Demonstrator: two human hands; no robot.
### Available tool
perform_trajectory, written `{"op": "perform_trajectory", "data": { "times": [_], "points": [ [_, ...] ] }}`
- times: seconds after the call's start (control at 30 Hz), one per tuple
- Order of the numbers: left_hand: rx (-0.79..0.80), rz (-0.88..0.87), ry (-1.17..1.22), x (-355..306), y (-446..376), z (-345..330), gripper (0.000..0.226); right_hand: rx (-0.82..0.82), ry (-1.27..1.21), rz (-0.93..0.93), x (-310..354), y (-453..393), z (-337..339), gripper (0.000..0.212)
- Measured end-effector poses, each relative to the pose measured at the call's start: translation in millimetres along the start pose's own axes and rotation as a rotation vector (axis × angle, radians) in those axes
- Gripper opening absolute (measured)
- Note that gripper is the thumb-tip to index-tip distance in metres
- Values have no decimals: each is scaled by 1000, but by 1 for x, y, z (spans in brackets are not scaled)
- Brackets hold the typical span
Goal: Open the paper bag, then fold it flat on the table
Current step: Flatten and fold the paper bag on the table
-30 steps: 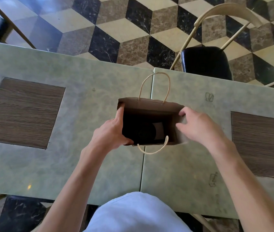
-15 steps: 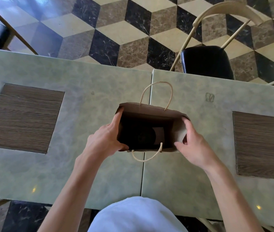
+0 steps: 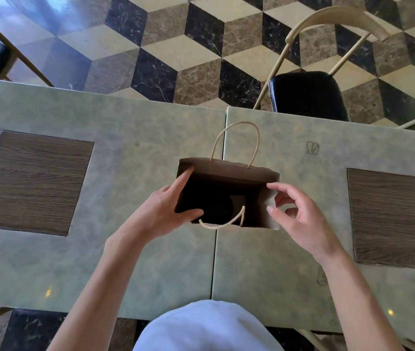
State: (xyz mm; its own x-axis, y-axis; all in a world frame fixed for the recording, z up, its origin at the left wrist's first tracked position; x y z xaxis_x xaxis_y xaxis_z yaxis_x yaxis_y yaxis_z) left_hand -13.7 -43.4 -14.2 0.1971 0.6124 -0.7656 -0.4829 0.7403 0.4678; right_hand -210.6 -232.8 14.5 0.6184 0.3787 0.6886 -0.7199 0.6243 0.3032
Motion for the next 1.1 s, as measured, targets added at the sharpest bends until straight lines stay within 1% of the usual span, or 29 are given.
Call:
{"op": "perform_trajectory", "data": {
  "times": [0.07,0.13,0.2,0.23,0.3,0.4,0.43,0.47,0.5,0.57,0.63,0.7,0.8,0.87,0.93,1.03,1.1],
  "points": [
    [4,-5,5,-3,3,5,70,8,-74,5,-1,1,2,37],
    [-13,-59,-22,-9,8,12,56,28,-147,4,-2,3,3,38],
    [-41,-111,-15,-11,13,19,51,53,-196,13,-2,6,2,39],
    [-42,-121,12,-11,14,22,53,64,-209,20,-3,8,0,40],
    [-22,-139,72,-9,16,25,67,78,-240,23,-6,11,-1,46],
    [-29,-137,92,4,15,27,102,94,-296,5,-12,16,0,57],
    [-47,-131,108,10,14,27,108,100,-276,-8,-16,18,-1,59],
    [-63,-122,139,17,13,26,110,112,-234,-25,-21,19,-3,61],
    [-74,-113,176,23,11,23,107,139,-172,-46,-27,19,-8,63],
    [-77,-92,216,31,8,15,94,219,-55,-70,-35,20,-19,65],
    [-52,-80,204,37,2,4,78,246,-51,-75,-37,18,-31,67],
    [-20,-90,203,39,-4,-6,67,218,-110,-81,-36,13,-40,66],
    [-7,-108,261,38,-11,-15,59,189,-207,-137,-36,2,-50,51],
    [-10,-96,300,39,-12,-19,54,188,-239,-107,-33,-3,-55,46],
    [-20,-61,360,41,-13,-23,45,139,-253,-112,-33,-6,-57,38],
    [-95,17,507,51,-13,-20,27,74,-325,-167,-42,-8,-58,16],
    [-141,40,550,57,-15,-20,31,43,-357,-192,-49,-9,-59,18]
  ]
}}
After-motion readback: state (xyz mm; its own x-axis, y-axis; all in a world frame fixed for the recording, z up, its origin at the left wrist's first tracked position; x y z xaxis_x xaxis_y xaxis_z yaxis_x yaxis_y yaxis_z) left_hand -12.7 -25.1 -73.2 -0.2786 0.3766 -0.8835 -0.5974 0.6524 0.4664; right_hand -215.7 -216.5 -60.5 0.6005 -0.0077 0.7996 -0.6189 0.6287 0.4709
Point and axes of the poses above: each hand's wrist, its own y-axis away from the middle knuckle, its own z-axis out of the back of the hand, x = y × z, the point moved 6 cm from there along -y, towards the middle knuckle, and after that the axes turned 13 degrees about y, right-handed, at the moved point
